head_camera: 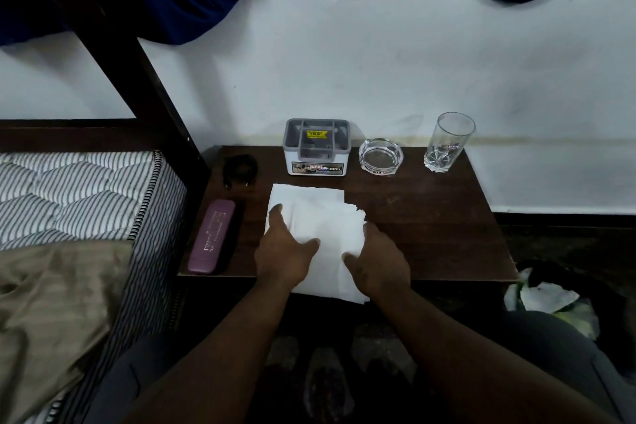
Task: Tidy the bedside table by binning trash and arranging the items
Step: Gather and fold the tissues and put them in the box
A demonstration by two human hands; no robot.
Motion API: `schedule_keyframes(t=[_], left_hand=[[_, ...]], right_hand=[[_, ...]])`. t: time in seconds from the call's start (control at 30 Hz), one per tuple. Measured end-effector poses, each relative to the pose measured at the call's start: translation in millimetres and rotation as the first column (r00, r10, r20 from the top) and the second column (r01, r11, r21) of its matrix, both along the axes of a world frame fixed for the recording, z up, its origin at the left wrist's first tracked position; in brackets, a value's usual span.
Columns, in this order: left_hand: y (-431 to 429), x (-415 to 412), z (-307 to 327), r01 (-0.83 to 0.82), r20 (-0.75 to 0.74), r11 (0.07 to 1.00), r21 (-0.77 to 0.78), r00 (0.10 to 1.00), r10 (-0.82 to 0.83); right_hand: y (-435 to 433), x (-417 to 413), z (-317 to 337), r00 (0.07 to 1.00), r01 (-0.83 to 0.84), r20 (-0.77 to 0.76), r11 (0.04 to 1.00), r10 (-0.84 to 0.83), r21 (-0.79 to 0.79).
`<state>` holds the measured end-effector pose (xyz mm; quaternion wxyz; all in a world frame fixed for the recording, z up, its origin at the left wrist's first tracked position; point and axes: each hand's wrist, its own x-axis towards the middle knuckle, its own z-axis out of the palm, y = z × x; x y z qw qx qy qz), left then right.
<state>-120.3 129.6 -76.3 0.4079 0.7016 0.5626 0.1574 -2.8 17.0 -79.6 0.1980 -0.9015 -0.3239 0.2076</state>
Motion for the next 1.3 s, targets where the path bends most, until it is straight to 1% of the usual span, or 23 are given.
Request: schedule_keyframes(t=[0.07,0.2,0.23,0.3,0.33,0.37,0.4,0.43,0.5,0.53,0.57,0.6,0.63,0.7,0.77,0.87,0.93,1.0,1.03,1.1,1.17,1.23,1.3], left_hand=[[0,1,-1,0.042,-0.007,0.999,-0.007,0.999,-0.042],[-9,-1,-1,0.234,-0.117,0.965,0.116,0.968,-0.221],[-11,-1,-1,0.259,-0.09,0.955,0.147,0.965,-0.248],[-13,0,2,0.241,0.044,0.954,0.176,0.967,-0.252],[-12,0,3,0.206,0.132,0.967,0.152,0.965,-0.227],[-11,-1,6,0.165,0.233,0.982,0.09,0.955,-0.182],[-9,-2,8,0.128,0.342,0.992,-0.006,0.932,-0.118],[-8,-4,10,0.097,0.438,0.989,-0.111,0.898,-0.039],[-2,-9,14,0.078,0.58,0.958,-0.276,0.809,0.101],[2,-12,15,0.088,0.627,0.942,-0.324,0.766,0.143],[6,-15,17,0.089,0.645,0.936,-0.342,0.746,0.165],[11,-17,18,0.07,0.633,0.939,-0.337,0.755,0.171],[17,-19,18,0.037,0.593,0.949,-0.312,0.788,0.165],[28,-22,17,-0.025,0.494,0.969,-0.244,0.857,0.146],[36,-23,14,-0.05,0.419,0.985,-0.168,0.9,0.117],[42,-18,7,-0.034,0.281,0.999,-0.006,0.959,0.035],[44,-14,4,0.004,0.186,0.997,0.08,0.982,-0.019],[47,-11,-1,0.034,0.083,0.985,0.171,0.995,-0.049],[48,-10,-3,0.055,-0.003,0.975,0.217,0.998,-0.056],[50,-9,-7,0.087,-0.144,0.965,0.246,0.988,-0.052],[49,-8,-9,0.091,-0.166,0.975,0.205,0.984,-0.057],[49,-7,-12,0.087,-0.146,0.981,0.174,0.987,-0.062],[49,-6,-13,0.078,-0.128,0.982,0.175,0.99,-0.056]], right_hand=[[1,1,-1,1.0,0.011,-0.01,1.0,-0.011,0.009],[1,0,-3,0.996,0.09,-0.024,0.995,-0.089,0.033],[1,2,-2,0.989,0.146,-0.04,0.987,-0.144,0.061],[1,12,0,0.964,0.26,-0.086,0.957,-0.251,0.132],[2,18,3,0.951,0.3,-0.13,0.94,-0.282,0.16],[3,24,6,0.93,0.34,-0.215,0.921,-0.299,0.191],[4,27,10,0.889,0.391,-0.345,0.892,-0.302,0.227],[4,29,13,0.816,0.46,-0.504,0.847,-0.285,0.266],[7,30,14,0.625,0.582,-0.756,0.762,-0.194,0.286],[9,29,15,0.558,0.597,-0.819,0.75,-0.134,0.284],[10,28,17,0.52,0.587,-0.851,0.756,-0.076,0.291],[13,26,19,0.504,0.567,-0.863,0.766,-0.032,0.302],[16,24,20,0.505,0.548,-0.863,0.776,-0.009,0.312],[24,19,20,0.546,0.515,-0.837,0.795,-0.018,0.319],[35,11,19,0.644,0.463,-0.762,0.827,-0.066,0.32],[49,1,14,0.818,0.355,-0.56,0.883,-0.134,0.308],[53,-3,13,0.883,0.298,-0.446,0.908,-0.145,0.294],[55,-7,10,0.918,0.257,-0.37,0.922,-0.14,0.29],[55,-9,9,0.931,0.241,-0.338,0.926,-0.136,0.29],[56,-11,9,0.952,0.218,-0.275,0.932,-0.137,0.289],[56,-13,8,0.972,0.179,-0.2,0.943,-0.125,0.281],[55,-14,8,0.99,0.123,-0.103,0.962,-0.1,0.244],[54,-15,8,0.995,0.099,-0.052,0.973,-0.09,0.206]])
